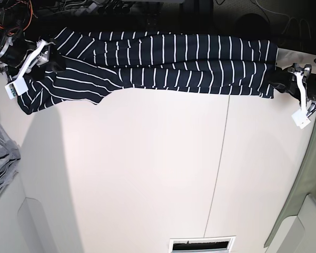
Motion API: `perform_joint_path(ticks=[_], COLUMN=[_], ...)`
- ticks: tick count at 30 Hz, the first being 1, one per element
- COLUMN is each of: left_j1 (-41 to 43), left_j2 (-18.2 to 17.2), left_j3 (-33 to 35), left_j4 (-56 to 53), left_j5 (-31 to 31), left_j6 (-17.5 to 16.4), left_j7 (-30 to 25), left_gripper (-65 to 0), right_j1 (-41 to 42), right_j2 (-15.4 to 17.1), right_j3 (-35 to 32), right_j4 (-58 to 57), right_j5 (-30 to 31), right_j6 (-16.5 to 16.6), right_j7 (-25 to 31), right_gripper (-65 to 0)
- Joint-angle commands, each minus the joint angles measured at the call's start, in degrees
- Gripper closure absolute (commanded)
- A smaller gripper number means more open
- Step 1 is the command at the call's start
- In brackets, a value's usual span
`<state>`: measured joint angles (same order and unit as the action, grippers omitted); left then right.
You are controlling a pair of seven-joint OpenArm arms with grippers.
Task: Layout the t-shirt on the table in an organized manner, then fold the t-shirt properly
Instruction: 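Fold the shirt hem over toward the collar with both grippers, then hold the folded shirt ends with both grippers and tuck them in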
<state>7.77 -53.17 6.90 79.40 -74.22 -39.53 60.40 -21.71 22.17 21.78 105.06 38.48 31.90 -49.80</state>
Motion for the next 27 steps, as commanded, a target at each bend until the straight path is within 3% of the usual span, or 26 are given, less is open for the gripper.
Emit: perform_joint_path(ticks=[1,8,10,13,18,22,27], left_j1=[-0.61,-0.59,-0.61,-0.59,-0.57,0.15,3.52], left_j2=[-1.29,-1.18,-1.11,-1.11,-0.61,0.7,3.72], left_j3=[-0.7,-0.7,-0.7,-0.72,-0.98,-1.27,-1.36], left_j4=[0.55,0.5,0.5,0.48,0.39,0.22,-2.16], left_j5=[0.0,2.21,2.19,2.21,2.19,3.61,13.11], left_j6=[-0.47,-0.47,-0.47,-0.47,-0.47,-0.47,-0.47], left_j7=[-0.76,-1.88,-1.92,-2.1,-2.89,-3.43,-10.93], left_gripper=[-27.5,-27.5,-27.5,-27.6,-34.7,-35.7,-35.7], right_j1=[0.63,3.8,3.74,3.67,2.45,2.49,3.39], right_j2=[0.66,-2.95,-4.22,-5.95,-6.29,-5.68,-5.07], right_j3=[0.85,2.05,2.03,2.03,1.7,1.44,0.52], right_j4=[1.01,5.09,5.86,5.09,-2.12,-9.97,-17.68], right_j5=[0.74,3.1,3.1,2.6,0.26,-0.42,-1.57], right_j6=[-0.26,-0.15,-0.15,-0.13,0.5,0.85,1.44], right_j7=[1.68,1.95,1.79,0.74,1.9,3.37,7.48], right_gripper=[-43.2,-42.4,-31.0,-0.3,0.0,0.0,0.0])
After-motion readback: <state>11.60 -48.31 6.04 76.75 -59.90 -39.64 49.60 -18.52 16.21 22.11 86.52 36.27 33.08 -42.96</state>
